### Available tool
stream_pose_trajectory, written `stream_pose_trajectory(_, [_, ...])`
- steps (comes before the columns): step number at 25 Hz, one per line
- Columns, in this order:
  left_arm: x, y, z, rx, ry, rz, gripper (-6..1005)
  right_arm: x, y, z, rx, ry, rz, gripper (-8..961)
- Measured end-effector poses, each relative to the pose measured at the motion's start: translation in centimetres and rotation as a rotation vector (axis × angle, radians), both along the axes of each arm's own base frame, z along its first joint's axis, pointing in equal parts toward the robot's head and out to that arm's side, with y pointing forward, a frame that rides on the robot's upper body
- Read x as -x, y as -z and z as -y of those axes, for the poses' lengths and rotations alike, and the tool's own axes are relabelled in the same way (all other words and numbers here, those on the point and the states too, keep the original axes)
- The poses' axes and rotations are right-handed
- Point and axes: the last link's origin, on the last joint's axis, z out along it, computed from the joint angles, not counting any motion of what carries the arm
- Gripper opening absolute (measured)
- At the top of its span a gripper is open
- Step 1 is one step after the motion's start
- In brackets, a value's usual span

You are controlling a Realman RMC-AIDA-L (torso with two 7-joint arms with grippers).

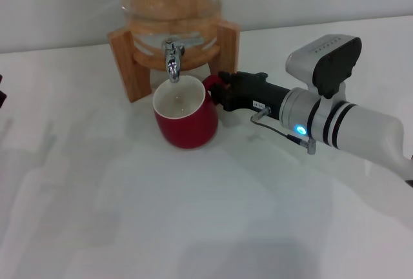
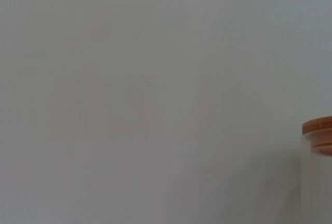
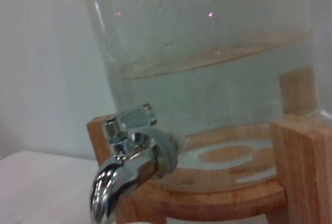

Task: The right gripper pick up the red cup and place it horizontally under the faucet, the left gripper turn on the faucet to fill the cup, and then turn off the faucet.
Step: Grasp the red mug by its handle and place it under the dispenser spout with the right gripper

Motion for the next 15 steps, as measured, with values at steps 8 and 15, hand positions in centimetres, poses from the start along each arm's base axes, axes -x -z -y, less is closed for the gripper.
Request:
stream_pose_trajectory(8, [-0.15,0.11,-0.06,0.007,0.008,-0.003,848,-0.38,-0.2,-0.1,-0.008,0.012,0.004,297])
stream_pose_trajectory(15, [-0.24,0.11,-0.13,0.008,0.011,-0.003,848,-0.41,-0.07,0.03,-0.002,0.007,0.01,299])
